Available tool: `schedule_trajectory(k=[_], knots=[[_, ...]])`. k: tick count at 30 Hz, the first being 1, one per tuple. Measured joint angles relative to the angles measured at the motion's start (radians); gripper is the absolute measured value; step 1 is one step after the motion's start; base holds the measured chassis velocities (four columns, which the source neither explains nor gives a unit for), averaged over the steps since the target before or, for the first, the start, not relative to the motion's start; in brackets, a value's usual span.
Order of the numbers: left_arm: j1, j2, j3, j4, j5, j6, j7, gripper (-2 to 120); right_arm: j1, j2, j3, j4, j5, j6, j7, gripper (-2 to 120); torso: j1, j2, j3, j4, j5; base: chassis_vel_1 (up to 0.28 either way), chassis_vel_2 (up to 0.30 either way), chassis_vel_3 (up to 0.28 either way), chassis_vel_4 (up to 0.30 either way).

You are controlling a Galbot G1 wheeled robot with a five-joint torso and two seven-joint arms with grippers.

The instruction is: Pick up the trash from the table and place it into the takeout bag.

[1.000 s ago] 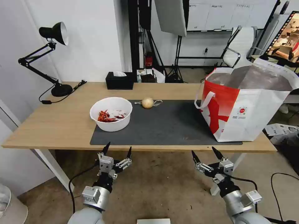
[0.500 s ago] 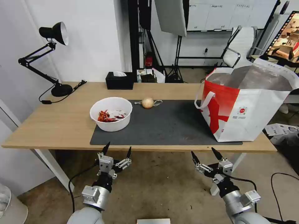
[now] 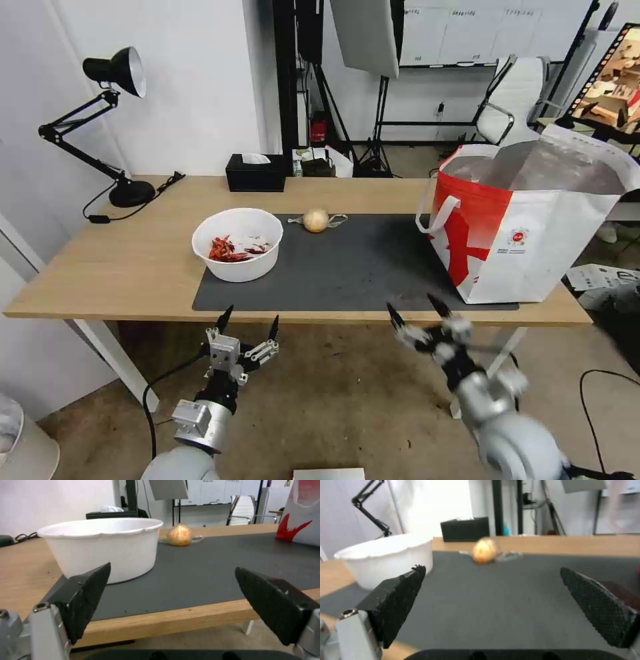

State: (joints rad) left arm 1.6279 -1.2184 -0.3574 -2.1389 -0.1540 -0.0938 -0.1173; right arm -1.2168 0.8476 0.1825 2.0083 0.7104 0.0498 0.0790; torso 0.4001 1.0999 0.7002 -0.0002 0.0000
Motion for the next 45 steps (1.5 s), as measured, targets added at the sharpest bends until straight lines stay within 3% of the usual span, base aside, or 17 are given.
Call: schedule_trajectory(k=[4, 6, 8, 9, 11, 12, 13, 16, 20, 23, 29, 42, 45], knots=[[0.008, -0.004, -0.01, -0.003, 0.001, 0.0, 0.0, 100, 0.25, -0.037, -0.164, -0.086, 0.084, -0.031, 0.039, 100, 0.0, 0.0, 0.0, 0.0003, -0.0001, 0.0, 0.0, 0.0, 0.0], [0.009, -0.005, -0.012, -0.003, 0.001, 0.0, 0.0, 100, 0.297, -0.037, -0.199, -0.106, 0.104, -0.037, 0.049, 100, 0.0, 0.0, 0.0, 0.0003, 0.0, 0.0, 0.0, 0.0, 0.0], [0.013, -0.01, -0.019, -0.004, 0.002, 0.0, 0.0, 100, 0.499, -0.007, -0.353, -0.216, 0.184, -0.054, 0.083, 100, 0.0, 0.0, 0.0, -0.0001, 0.0, 0.0, 0.0, 0.0, 0.0], [0.013, -0.01, -0.019, -0.004, 0.002, 0.0, 0.0, 100, 0.499, -0.007, -0.353, -0.216, 0.184, -0.054, 0.083, 100, 0.0, 0.0, 0.0, -0.0001, 0.0, 0.0, 0.0, 0.0, 0.0], [0.016, -0.016, -0.025, -0.002, 0.004, 0.0, 0.0, 100, 0.673, 0.057, -0.461, -0.357, 0.204, -0.055, 0.095, 100, 0.0, 0.0, 0.0, 0.0003, -0.0006, 0.0, 0.0, 0.0, 0.0], [0.017, -0.021, -0.028, 0.005, 0.006, 0.0, 0.0, 100, 0.771, 0.13, -0.526, -0.477, 0.209, -0.055, 0.095, 100, 0.0, 0.0, 0.0, 0.0002, -0.0003, 0.0, 0.0, 0.0, 0.0], [0.017, -0.021, -0.028, 0.005, 0.006, 0.0, 0.0, 100, 0.771, 0.13, -0.526, -0.477, 0.209, -0.055, 0.095, 100, 0.0, 0.0, 0.0, 0.0002, -0.0003, 0.0, 0.0, 0.0, 0.0], [0.022, -0.031, -0.032, 0.01, 0.01, -0.001, 0.0, 100, 0.922, 0.313, -0.605, -0.767, 0.212, -0.06, 0.089, 100, 0.0, 0.0, 0.0, 0.0006, -0.0004, 0.0, 0.0, 0.0, 0.0], [0.026, -0.033, -0.038, 0.01, 0.011, -0.002, 0.0, 100, 0.984, 0.399, -0.615, -0.909, 0.201, -0.071, 0.076, 100, 0.0, 0.0, 0.0, 0.0003, -0.0005, 0.0, 0.0, 0.0, 0.0], [0.034, -0.03, -0.06, 0.011, 0.009, -0.009, 0.0, 100, 1.067, 0.528, -0.614, -1.097, 0.157, -0.138, 0.06, 100, 0.0, 0.0, 0.0, 0.0005, -0.0004, 0.0, 0.0, 0.0, 0.0], [0.043, -0.028, -0.074, 0.011, 0.005, -0.019, 0.0, 100, 1.107, 0.619, -0.59, -1.228, 0.103, -0.255, 0.086, 100, 0.0, 0.0, 0.0, 0.0002, -0.0002, 0.0, 0.0, 0.0, 0.0], [0.047, -0.026, -0.075, 0.004, 0.002, -0.021, -0.001, 100, 1.108, 0.664, -0.566, -1.265, 0.082, -0.338, 0.124, 100, 0.0, 0.0, 0.0, 0.0001, -0.0001, 0.0, 0.0, 0.0, 0.0], [0.051, -0.027, -0.078, 0.001, 0.002, -0.022, -0.001, 100, 1.104, 0.665, -0.563, -1.26, 0.088, -0.344, 0.136, 88, 0.0, 0.0, 0.0, 0.0001, 0.0, 0.0, 0.0, 0.0, 0.0]])
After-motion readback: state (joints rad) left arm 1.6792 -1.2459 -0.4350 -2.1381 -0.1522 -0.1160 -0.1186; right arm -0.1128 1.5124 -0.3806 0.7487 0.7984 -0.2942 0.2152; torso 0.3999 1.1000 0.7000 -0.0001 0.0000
